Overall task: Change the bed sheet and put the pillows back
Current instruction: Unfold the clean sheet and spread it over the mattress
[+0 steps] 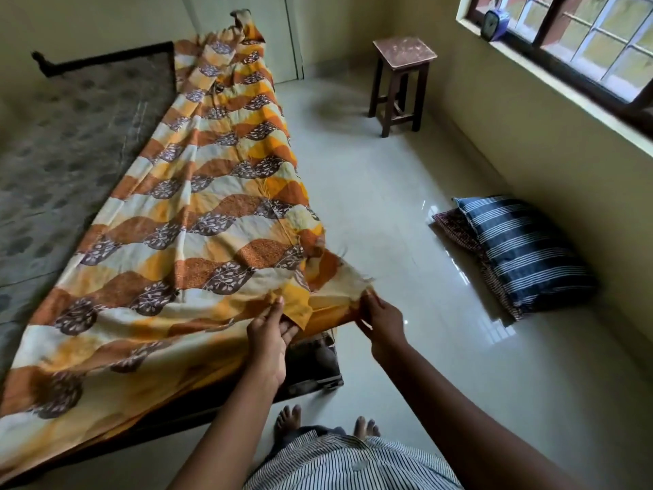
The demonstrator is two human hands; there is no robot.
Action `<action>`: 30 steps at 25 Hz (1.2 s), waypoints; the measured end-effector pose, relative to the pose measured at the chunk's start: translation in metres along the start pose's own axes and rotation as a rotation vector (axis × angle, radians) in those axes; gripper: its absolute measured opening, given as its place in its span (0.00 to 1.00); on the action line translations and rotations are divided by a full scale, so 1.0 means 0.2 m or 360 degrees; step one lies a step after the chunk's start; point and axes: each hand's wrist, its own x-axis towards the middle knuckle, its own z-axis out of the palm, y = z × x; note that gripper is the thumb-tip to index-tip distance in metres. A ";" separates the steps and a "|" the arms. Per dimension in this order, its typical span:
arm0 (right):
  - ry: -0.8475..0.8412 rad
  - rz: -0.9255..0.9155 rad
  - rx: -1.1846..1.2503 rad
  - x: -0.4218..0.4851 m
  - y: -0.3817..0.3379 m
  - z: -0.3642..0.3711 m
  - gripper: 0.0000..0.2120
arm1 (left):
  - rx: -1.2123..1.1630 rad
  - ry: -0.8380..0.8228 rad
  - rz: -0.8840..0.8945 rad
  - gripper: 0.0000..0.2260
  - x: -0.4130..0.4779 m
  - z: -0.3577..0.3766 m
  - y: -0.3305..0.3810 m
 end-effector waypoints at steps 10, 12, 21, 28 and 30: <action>0.0253 -0.0434 -0.0039 -0.02 -0.04 -0.49 0.09 | 0.0239 -0.0383 0.0021 0.05 -0.06 0.26 -0.04; 0.0279 -0.0546 -0.0027 -0.03 -0.09 -0.55 0.07 | 0.0328 -0.0472 0.0021 0.05 -0.09 0.31 -0.06; 0.0429 0.0059 -0.0109 0.08 -0.01 -0.72 0.07 | 0.0703 -0.0603 -0.0073 0.04 -0.01 0.37 -0.24; 0.0057 -0.0024 -0.0654 -0.01 -0.03 -0.50 0.11 | 0.1445 -0.0741 0.0251 0.16 0.08 0.28 -0.36; -0.0082 -0.0017 -0.0631 -0.01 -0.11 -0.35 0.18 | 0.1657 -0.0927 0.0395 0.17 0.04 0.29 -0.35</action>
